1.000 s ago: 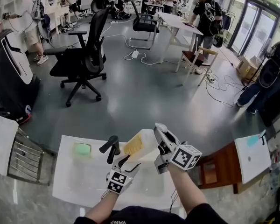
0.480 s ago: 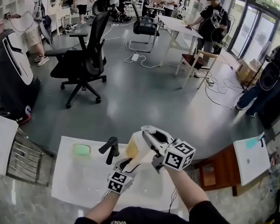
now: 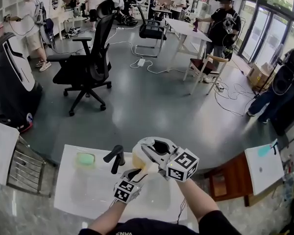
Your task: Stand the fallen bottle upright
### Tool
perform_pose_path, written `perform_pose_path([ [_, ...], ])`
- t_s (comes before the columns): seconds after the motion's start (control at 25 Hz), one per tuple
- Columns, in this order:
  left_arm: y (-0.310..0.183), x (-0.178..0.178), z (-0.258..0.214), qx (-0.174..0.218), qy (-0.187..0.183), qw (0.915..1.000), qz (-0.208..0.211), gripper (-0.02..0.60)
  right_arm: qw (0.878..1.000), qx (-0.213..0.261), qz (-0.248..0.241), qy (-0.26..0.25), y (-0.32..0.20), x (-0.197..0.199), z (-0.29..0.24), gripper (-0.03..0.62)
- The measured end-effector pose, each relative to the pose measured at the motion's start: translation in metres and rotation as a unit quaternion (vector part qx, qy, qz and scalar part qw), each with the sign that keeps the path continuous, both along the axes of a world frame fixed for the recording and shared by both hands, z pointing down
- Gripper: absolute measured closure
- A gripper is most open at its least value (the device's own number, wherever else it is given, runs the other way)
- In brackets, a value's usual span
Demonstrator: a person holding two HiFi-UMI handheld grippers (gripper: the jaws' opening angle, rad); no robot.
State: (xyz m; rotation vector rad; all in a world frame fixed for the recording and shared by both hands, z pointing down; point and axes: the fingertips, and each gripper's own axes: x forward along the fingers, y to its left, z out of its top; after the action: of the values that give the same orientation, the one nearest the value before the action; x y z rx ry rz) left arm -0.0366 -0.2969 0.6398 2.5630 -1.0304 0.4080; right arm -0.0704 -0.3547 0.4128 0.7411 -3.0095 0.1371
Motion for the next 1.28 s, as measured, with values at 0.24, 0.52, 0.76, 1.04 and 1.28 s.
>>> perform_pose_path([
  [0.24, -0.007, 0.004, 0.000, 0.002, 0.017, 0.9998, 0.002, 0.413, 1.000, 0.023, -0.020, -0.004, -0.003, -0.001, 0.000, 0.488],
  [0.52, -0.008, 0.015, 0.003, -0.018, 0.016, 0.9996, 0.011, 0.411, 1.000, -0.003, 0.004, -0.022, -0.006, 0.017, 0.007, 0.462],
  [0.76, -0.004, 0.019, 0.005, -0.030, 0.014, 0.9993, 0.018, 0.377, 0.999, -0.021, 0.024, -0.039, -0.001, 0.038, 0.012, 0.447],
  [1.04, 0.001, 0.015, 0.000, -0.029, 0.025, 0.9991, 0.021, 0.322, 0.994, -0.049, 0.068, -0.072, 0.006, 0.071, 0.024, 0.462],
  [1.28, 0.016, 0.006, -0.017, -0.005, 0.026, 0.9996, 0.003, 0.322, 0.986, -0.078, 0.111, -0.098, 0.033, 0.101, 0.045, 0.474],
])
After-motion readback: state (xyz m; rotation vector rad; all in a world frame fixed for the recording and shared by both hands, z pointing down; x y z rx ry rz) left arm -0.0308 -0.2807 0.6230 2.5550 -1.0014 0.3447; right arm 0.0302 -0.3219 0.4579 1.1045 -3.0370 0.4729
